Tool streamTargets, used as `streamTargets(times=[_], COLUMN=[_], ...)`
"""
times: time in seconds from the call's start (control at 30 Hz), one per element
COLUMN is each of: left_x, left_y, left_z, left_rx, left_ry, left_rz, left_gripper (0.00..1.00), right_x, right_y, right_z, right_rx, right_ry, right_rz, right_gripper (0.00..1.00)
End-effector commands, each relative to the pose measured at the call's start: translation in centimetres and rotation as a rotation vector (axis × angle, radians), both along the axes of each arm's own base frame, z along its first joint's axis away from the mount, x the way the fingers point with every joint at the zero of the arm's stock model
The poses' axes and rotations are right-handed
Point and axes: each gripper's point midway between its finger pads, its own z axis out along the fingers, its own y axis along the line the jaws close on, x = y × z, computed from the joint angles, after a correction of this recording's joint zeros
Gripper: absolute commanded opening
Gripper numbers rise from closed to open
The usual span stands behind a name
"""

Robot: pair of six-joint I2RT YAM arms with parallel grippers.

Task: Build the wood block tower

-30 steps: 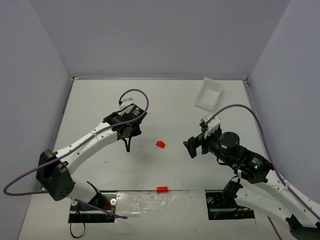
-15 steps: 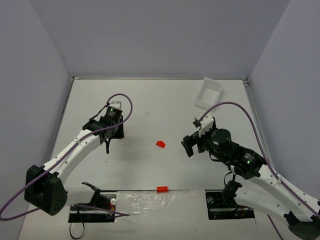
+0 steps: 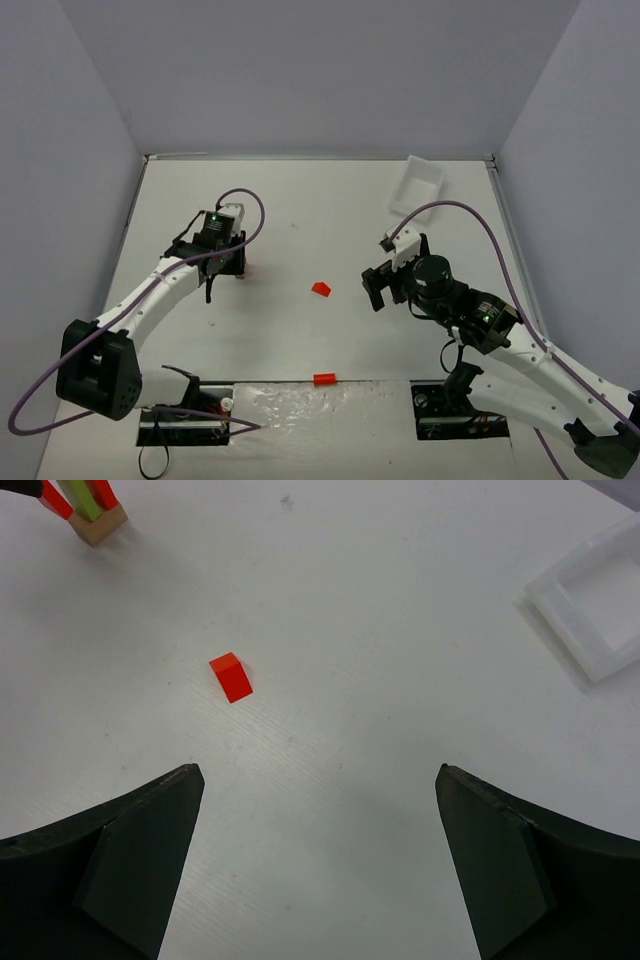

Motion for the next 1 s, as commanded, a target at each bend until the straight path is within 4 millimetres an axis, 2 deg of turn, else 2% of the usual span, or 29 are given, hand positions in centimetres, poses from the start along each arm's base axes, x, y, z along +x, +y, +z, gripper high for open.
streamTargets(times=[0.0,0.2,0.97], left_x=[1.7,1.6,2.9], left_y=[-0.7,0.0,0.5], left_z=[1.2,0.4,-1.1], left_rx=[-0.026,-0.024,-0.031], left_ry=[-0.084,-0.07,-0.057], left_rz=[-0.041,-0.029,-0.023], left_gripper=[0.0,0.0,0.0], right_x=[1.4,1.6,2.0], right_y=[0.1,0.2,0.6], right_z=[3.0,2.9,2.2], right_rx=[0.053,0.05,0.035], right_ry=[-0.076,-0.071,-0.051], right_rz=[-0.046,-0.057,-0.059], right_gripper=[1.0,1.0,1.0])
